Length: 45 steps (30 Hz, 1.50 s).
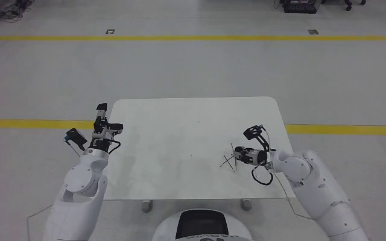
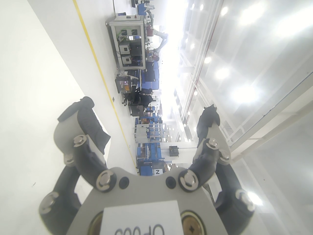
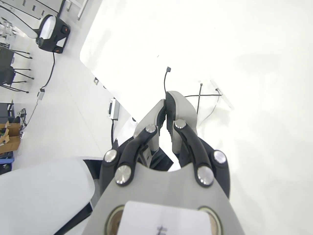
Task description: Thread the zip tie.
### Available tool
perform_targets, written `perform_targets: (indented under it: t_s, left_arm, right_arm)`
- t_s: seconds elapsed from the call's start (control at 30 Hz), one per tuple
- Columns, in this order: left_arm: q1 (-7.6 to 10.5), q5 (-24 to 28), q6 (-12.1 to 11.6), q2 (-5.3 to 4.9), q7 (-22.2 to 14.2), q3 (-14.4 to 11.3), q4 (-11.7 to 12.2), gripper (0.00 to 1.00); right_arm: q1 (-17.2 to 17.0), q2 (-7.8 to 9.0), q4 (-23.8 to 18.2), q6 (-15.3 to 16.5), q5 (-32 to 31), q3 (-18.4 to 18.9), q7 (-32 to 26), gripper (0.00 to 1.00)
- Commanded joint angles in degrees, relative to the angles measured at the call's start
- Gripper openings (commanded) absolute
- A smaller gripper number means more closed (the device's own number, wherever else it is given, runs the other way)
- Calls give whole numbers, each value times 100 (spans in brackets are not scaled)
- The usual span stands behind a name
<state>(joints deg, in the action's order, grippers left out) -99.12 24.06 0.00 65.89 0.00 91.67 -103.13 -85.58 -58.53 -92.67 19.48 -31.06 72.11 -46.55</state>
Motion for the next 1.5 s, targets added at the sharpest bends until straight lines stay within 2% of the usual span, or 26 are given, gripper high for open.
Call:
perform_targets:
  t_s: [0.0,0.2,0.43,0.57,1.3,1.47]
  left_arm:
    - [0,0,0,0,0,0,0,100]
    - [0,0,0,0,0,0,0,100]
    - [0,0,0,0,0,0,0,100]
    - [0,0,0,0,0,0,0,100]
    - [0,0,0,0,0,0,0,100]
    - [0,0,0,0,0,0,0,100]
  right_arm:
    - [-65,97,-87,0,153,-121,298,0]
    - [25,402,-333,0,679,-618,1043,0]
    - [532,791,-276,0,1243,-1384,1804,0]
    - [695,1045,-215,0,1155,-1809,2198,0]
    - [691,1042,-221,-1,1171,-1805,2226,0]
    - [472,1025,-279,0,1514,-1720,2981,0]
